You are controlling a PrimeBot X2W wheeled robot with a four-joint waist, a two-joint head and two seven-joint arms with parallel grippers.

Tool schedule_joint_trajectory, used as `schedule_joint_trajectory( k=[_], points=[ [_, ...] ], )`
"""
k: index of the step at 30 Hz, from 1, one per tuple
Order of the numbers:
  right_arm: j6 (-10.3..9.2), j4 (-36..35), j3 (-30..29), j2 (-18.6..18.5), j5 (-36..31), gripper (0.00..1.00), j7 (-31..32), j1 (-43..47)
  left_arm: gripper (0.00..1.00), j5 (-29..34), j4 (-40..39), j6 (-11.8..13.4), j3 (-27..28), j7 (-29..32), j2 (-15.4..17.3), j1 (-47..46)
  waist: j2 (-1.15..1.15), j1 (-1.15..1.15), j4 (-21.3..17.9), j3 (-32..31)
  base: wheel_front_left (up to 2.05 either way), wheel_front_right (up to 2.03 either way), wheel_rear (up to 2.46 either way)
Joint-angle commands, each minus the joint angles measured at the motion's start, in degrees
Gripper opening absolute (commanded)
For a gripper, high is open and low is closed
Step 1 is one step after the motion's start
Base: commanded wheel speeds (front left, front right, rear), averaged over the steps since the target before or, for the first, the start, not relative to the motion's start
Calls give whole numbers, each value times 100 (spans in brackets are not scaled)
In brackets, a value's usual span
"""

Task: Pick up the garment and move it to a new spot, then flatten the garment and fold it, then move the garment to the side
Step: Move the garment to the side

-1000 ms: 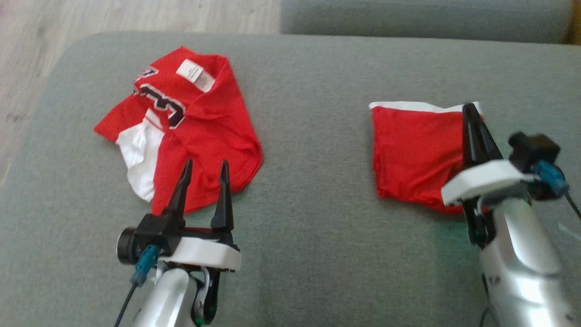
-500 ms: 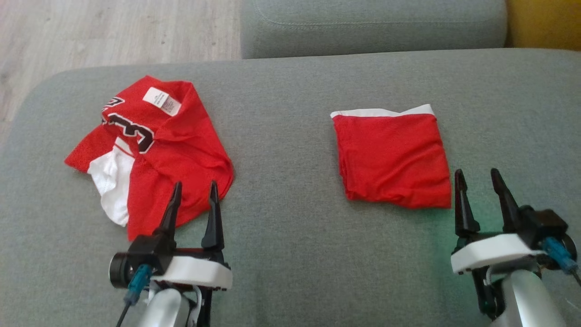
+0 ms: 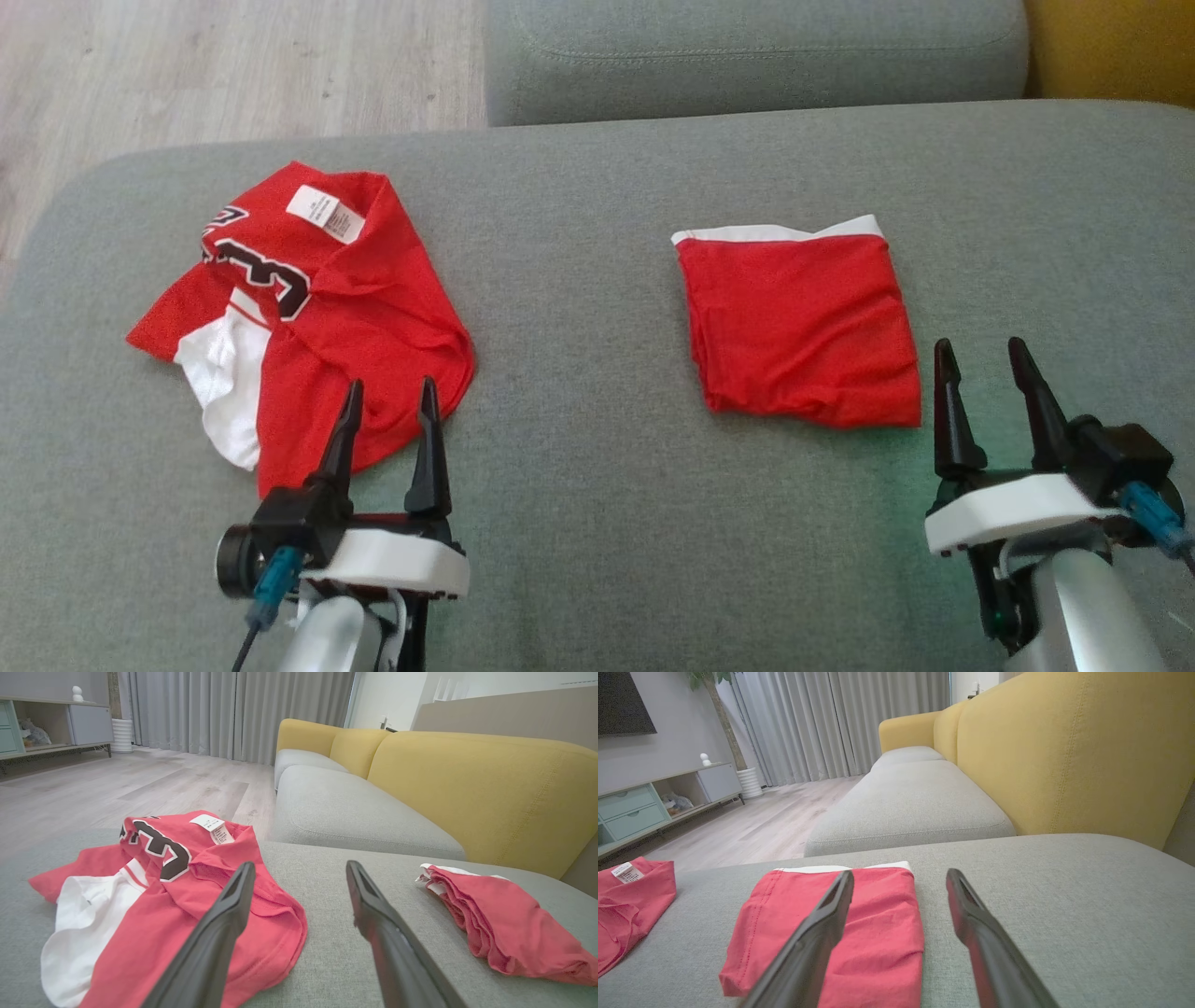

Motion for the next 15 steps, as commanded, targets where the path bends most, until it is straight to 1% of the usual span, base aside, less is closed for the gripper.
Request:
schedule_joint_trajectory(
  k=[1,8,11,12,15],
  points=[
    [-5,-166,117,-1,-47,100,41,-228,100,22,-159,-23,144,-55,30,-174,0,0,41,33,0,0,0],
    [-5,152,-216,-1,-104,100,368,-739,100,67,-157,-29,56,-55,30,-296,0,0,241,371,0,0,0],
    [-5,474,-399,-1,-105,100,588,-1037,100,94,-134,-53,30,-55,30,-382,0,0,351,546,0,0,0],
    [-5,474,-399,-1,-105,100,588,-1037,100,94,-134,-53,30,-55,30,-382,0,0,351,546,0,0,0],
    [-5,831,-658,-1,-118,100,820,-1341,100,75,-126,-63,-11,-55,30,-472,0,0,486,698,0,0,0]
  ],
)
